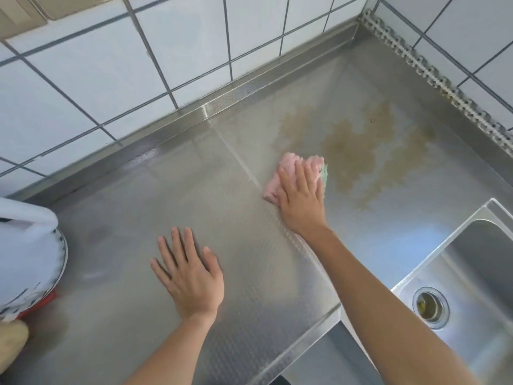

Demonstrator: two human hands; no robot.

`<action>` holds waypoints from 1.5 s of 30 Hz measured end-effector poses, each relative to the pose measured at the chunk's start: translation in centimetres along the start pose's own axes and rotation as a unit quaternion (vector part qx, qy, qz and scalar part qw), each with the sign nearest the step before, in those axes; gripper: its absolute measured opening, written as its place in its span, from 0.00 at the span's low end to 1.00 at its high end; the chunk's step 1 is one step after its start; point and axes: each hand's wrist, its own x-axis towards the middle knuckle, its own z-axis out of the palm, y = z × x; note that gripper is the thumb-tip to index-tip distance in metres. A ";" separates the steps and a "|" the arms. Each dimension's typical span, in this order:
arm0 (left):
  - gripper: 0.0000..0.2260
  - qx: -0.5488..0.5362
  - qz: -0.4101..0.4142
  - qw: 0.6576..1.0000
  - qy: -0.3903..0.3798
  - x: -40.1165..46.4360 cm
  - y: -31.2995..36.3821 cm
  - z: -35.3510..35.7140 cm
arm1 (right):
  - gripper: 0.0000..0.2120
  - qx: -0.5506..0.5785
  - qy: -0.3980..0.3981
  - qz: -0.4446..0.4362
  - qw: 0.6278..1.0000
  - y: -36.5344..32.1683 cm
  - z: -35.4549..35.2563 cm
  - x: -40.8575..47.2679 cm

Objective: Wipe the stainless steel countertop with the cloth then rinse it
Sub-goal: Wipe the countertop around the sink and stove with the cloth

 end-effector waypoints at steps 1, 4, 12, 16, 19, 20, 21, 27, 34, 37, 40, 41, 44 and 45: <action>0.26 0.001 0.002 1.000 0.003 0.0 0.0 0.1 | 0.28 0.003 -0.005 -0.002 1.000 -2.2 0.3 1.3; 0.26 0.002 -0.002 1.000 0.012 0.0 -0.1 0.3 | 0.27 -0.029 -0.020 -0.101 0.994 -8.2 2.5 1.3; 0.26 0.000 0.002 1.000 0.008 -0.1 -0.3 0.3 | 0.25 -0.069 -0.011 -0.284 0.956 1.8 4.1 -9.6; 0.26 -0.003 0.002 1.000 0.011 0.0 -0.3 0.6 | 0.26 -0.027 -0.010 -0.136 0.990 6.2 0.6 -7.3; 0.26 -0.006 0.000 1.000 0.013 0.0 -0.4 0.8 | 0.26 0.042 0.020 0.008 0.999 2.5 -0.2 -2.6; 0.26 -0.007 0.000 1.000 0.013 0.0 -0.4 0.8 | 0.26 0.065 0.029 0.055 0.996 0.4 -0.1 -1.0; 0.26 -0.009 0.001 1.000 0.013 0.0 -0.4 0.9 | 0.26 0.084 0.034 0.091 0.992 -1.7 0.1 0.5; 0.26 -0.011 0.011 1.000 0.009 0.1 -0.4 0.9 | 0.25 0.058 0.036 -0.071 0.995 -7.7 4.0 -3.1; 0.25 -0.033 0.005 0.999 -0.011 0.1 -0.3 0.2 | 0.25 -0.014 -0.002 -0.129 0.992 3.3 4.5 -17.2; 0.25 -0.042 0.009 0.999 -0.020 0.1 -0.4 0.2 | 0.26 0.003 -0.002 -0.009 1.000 6.5 2.4 -17.3; 0.25 -0.050 0.009 0.998 -0.028 0.0 -0.4 0.1 | 0.26 0.054 0.032 0.126 0.990 4.8 1.6 -13.3; 0.25 -0.051 0.009 0.998 -0.028 0.0 -0.4 0.1 | 0.26 0.074 0.034 0.163 0.983 3.4 1.6 -11.6; 0.25 -0.055 0.007 0.998 -0.029 0.1 -0.4 0.2 | 0.26 0.089 0.034 0.157 0.983 -2.1 2.7 -8.2; 0.25 -0.053 0.007 0.998 -0.028 0.1 -0.4 0.2 | 0.26 0.079 0.037 0.122 0.989 -4.0 3.6 -8.0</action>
